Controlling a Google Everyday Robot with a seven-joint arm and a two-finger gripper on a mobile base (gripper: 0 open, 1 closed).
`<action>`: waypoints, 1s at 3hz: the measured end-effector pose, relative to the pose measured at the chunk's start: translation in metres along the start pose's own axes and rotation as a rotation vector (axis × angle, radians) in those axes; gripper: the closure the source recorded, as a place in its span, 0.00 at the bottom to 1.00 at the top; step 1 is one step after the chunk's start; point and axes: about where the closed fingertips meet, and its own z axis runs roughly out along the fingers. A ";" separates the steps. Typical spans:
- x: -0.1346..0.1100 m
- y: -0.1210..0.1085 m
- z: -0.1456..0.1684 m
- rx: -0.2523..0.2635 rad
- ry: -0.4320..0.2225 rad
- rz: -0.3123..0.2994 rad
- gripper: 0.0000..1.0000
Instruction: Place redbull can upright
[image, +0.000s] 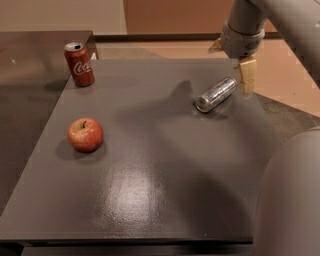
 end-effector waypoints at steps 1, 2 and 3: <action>0.004 0.010 0.015 -0.047 0.011 -0.074 0.00; -0.001 0.017 0.023 -0.082 -0.003 -0.148 0.00; -0.012 0.020 0.030 -0.092 -0.034 -0.199 0.00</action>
Offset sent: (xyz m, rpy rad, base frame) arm -0.0347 -0.0060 -0.0318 -0.0782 0.1697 0.2261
